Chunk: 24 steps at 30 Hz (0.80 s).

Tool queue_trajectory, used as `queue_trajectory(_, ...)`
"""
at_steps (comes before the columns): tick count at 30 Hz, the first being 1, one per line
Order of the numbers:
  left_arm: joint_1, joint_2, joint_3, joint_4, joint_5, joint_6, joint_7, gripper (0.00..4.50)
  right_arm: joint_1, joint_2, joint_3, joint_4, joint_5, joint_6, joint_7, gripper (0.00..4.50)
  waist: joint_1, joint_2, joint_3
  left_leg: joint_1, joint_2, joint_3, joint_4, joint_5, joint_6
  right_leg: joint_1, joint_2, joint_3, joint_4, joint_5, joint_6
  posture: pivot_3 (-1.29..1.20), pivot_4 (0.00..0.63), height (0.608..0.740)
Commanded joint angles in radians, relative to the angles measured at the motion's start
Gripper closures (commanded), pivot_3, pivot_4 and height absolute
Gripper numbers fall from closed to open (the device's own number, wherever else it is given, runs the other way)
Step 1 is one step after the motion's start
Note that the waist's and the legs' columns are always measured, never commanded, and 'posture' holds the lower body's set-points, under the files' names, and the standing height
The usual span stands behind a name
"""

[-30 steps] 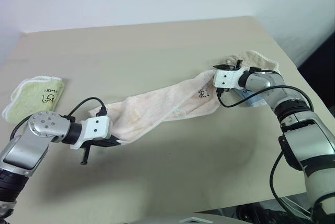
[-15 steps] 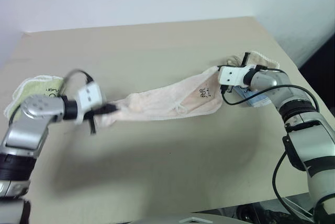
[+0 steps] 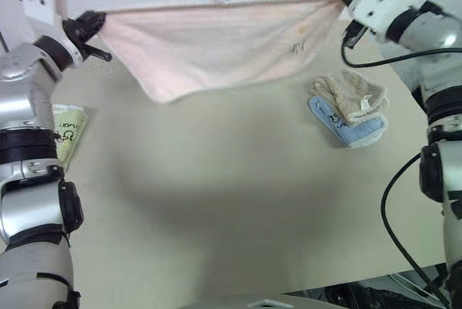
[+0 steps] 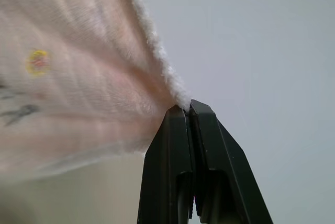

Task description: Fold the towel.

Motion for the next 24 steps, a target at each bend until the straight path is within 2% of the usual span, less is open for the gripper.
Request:
queue_trajectory(1, 0.080, 0.079, 0.074, -0.092, -0.078, 0.026, -0.119, 4.50, 0.091, -0.070, -0.080, -0.145, 0.143, 0.064, 0.189, 4.49, -0.001, 0.000, 0.000, 0.000, 0.000, 0.000, 0.000, 0.000, 0.000, 0.000, 0.000, 0.000, 0.000, 0.000, 0.000, 0.00, 0.150, 0.728)
queue_trajectory(4, 0.245, 0.113, 0.099, -0.229, -0.162, 0.084, -0.252, 4.50, 0.285, -0.099, -0.120, -0.383, 0.285, 0.188, 0.358, 4.49, 0.001, 0.000, 0.000, -0.001, 0.000, 0.001, 0.001, -0.001, 0.001, -0.001, 0.000, 0.001, 0.000, 0.000, 0.000, 0.00, 0.150, 0.728)
queue_trajectory(7, 0.424, 0.139, 0.116, -0.367, -0.218, 0.140, -0.331, 4.50, 0.552, -0.137, -0.140, -0.675, 0.406, 0.352, 0.478, 4.49, 0.007, 0.000, 0.000, -0.002, 0.001, 0.000, 0.003, -0.001, 0.002, 0.000, -0.001, 0.001, 0.001, 0.000, 0.000, 0.00, 0.150, 0.728)
queue_trajectory(11, 0.651, 0.190, 0.138, -0.522, -0.253, 0.208, -0.415, 4.50, 0.837, -0.191, -0.176, -0.990, 0.519, 0.550, 0.552, 4.49, 0.022, 0.000, 0.000, -0.003, 0.000, 0.000, 0.005, -0.004, 0.006, -0.003, -0.002, 0.001, 0.002, 0.000, 0.000, 0.00, 0.150, 0.728)
queue_trajectory(14, 0.819, 0.226, 0.168, -0.603, -0.253, 0.226, -0.462, 4.50, 0.975, -0.209, -0.196, -1.146, 0.578, 0.658, 0.567, 4.49, 0.025, 0.001, 0.000, 0.002, 0.001, 0.001, 0.005, -0.004, 0.006, -0.001, -0.001, 0.003, 0.004, 0.000, 0.000, 0.00, 0.150, 0.728)
queue_trajectory(19, 0.944, 0.240, 0.232, -0.661, -0.271, 0.257, -0.462, 4.50, 1.078, -0.248, -0.227, -1.266, 0.632, 0.760, 0.603, 4.49, 0.036, 0.001, 0.000, 0.007, 0.006, 0.001, 0.006, -0.005, 0.002, 0.005, 0.000, 0.002, 0.001, -0.002, -0.004, 0.00, 0.150, 0.728)
queue_trajectory(24, 0.949, 0.239, 0.224, -0.640, -0.230, 0.243, -0.419, 4.50, 1.061, -0.269, -0.224, -1.256, 0.640, 0.793, 0.639, 4.49, 0.036, 0.001, 0.000, 0.007, 0.006, 0.002, 0.006, -0.005, 0.002, 0.006, 0.000, 0.002, -0.001, -0.002, -0.004, 0.00, 0.150, 0.728)
